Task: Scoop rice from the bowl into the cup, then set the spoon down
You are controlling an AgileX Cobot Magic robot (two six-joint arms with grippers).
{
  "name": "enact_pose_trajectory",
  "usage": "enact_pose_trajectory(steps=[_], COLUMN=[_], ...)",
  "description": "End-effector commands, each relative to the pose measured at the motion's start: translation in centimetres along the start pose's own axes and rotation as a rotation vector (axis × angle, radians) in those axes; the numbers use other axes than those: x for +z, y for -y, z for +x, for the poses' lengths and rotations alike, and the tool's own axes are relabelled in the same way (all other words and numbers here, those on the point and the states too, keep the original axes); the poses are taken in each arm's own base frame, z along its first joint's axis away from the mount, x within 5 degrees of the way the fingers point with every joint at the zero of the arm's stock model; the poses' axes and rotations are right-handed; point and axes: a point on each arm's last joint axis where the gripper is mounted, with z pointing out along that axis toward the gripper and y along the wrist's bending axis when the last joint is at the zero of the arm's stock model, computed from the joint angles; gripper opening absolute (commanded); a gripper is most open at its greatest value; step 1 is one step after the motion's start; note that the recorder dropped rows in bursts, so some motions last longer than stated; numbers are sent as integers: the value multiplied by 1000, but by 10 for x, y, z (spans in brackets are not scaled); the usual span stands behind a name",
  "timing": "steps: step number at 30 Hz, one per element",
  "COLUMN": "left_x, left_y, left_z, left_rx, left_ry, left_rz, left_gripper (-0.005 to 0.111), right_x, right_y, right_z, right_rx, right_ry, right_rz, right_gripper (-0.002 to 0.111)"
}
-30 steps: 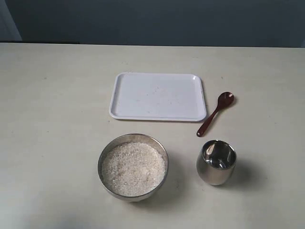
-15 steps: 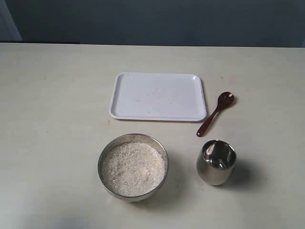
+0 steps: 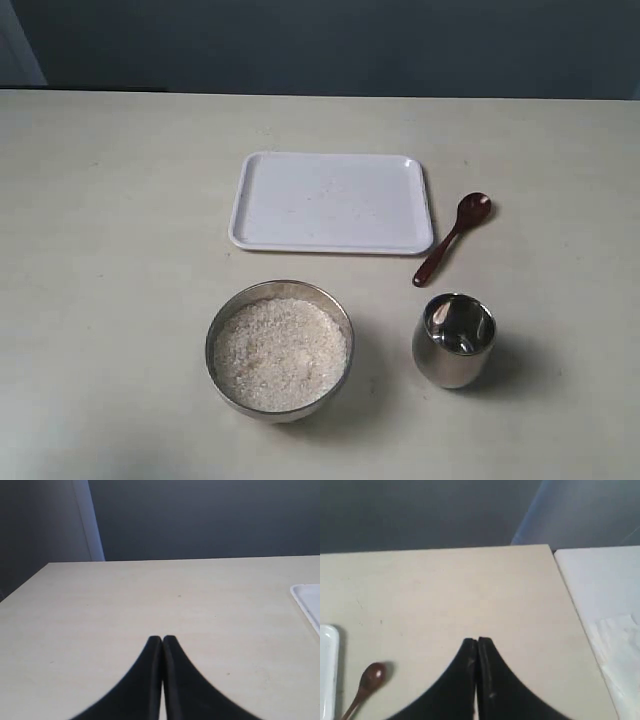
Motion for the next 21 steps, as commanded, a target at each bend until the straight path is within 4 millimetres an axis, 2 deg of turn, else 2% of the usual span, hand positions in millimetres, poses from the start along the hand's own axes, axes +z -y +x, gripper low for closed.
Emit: enact_pose_trajectory(steps=[1,2,4,5,6,8,11,13,15,17,19,21], left_x=[-1,-1,-1,-1,-1,-1,-1,-1,-1,-1,-1,-1], left_y=[-1,-1,-1,-1,-1,-1,-1,-1,-1,0,0,0], left_z=[-2,-2,-2,-2,-2,-2,-2,-2,-2,-2,-2,-2], left_rx=[3,3,3,3,3,3,3,3,3,3,3,3], left_ry=[18,18,18,18,18,18,18,18,18,18,18,18], left_rz=[-7,-7,-7,-7,-7,-7,-7,-7,-7,-5,-5,-5], left_gripper=[1,1,1,1,1,1,1,1,1,1,1,1], right_x=[72,98,127,132,140,143,142,149,156,159,162,165], right_y=[-58,-78,-101,-106,-121,-136,-144,-150,-159,-167,-174,-180], right_z=[7,14,25,28,31,30,39,45,57,69,83,101], right_rx=[-80,-118,-162,-170,-150,-72,-32,-27,-42,-28,-19,-39], right_ry=[-215,-277,-351,-367,-368,-355,-470,-516,-561,-612,-666,-723], right_rz=[-157,-172,-186,-198,-269,-388,-466,-484,-485,-478,-456,-427], right_gripper=[-1,-1,-1,-1,-1,-1,-1,10,34,47,51,50])
